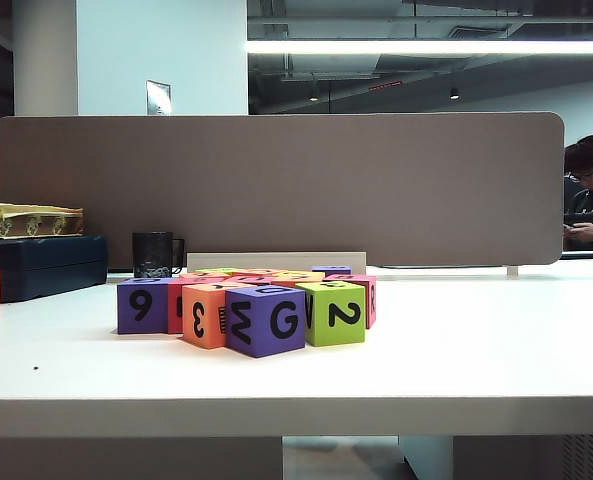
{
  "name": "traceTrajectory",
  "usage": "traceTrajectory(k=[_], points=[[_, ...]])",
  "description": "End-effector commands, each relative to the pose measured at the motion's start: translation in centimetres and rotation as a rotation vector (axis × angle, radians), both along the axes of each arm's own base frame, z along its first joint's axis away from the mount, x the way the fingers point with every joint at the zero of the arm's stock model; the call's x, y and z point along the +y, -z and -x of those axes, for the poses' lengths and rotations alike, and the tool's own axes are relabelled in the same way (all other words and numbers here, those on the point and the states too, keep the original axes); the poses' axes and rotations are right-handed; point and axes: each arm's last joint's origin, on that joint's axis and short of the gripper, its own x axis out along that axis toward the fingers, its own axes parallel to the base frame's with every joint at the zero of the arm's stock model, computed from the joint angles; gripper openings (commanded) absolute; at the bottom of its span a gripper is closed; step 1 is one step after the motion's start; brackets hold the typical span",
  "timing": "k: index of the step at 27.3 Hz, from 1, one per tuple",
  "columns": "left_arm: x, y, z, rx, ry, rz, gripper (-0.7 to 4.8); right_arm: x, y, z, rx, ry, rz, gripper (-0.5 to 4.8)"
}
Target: Select the appropriate blocks from the scattered letter blocks on the table and arrange them in a row to spell out "23".
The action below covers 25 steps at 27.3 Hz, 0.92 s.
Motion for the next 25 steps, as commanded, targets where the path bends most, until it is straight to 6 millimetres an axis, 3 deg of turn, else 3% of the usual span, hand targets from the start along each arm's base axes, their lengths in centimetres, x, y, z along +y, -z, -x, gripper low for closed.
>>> traceTrajectory(k=[1,10,15,19,25], points=[[0.2,-1.1,-1.4,0.03,0.013,-0.016,-0.06,0.0,-0.2,0.0,-0.015,0.001,0.002,-0.01],[0.5,-2.4,-5.6,0.168,0.098,0.014,-0.06,0.0,-0.2,0.0,-0.016,0.001,0.002,-0.01],[-0.3,-2.3,-8.1,0.25,0.161,0.02,-0.06,0.0,-0.2,0.0,-0.016,0.001,0.002,-0.01],[-2.4,-2.3,-9.8,0.276,0.273,-0.03,-0.06,0.0,-0.2,0.0,-0.016,0.002,0.003,-0.01],[-7.2,-1.6,-12.0,0.333,0.355,-0.135,-0.06,0.0,-0.1,-0.1,-0.013,0.002,0.003,-0.01]])
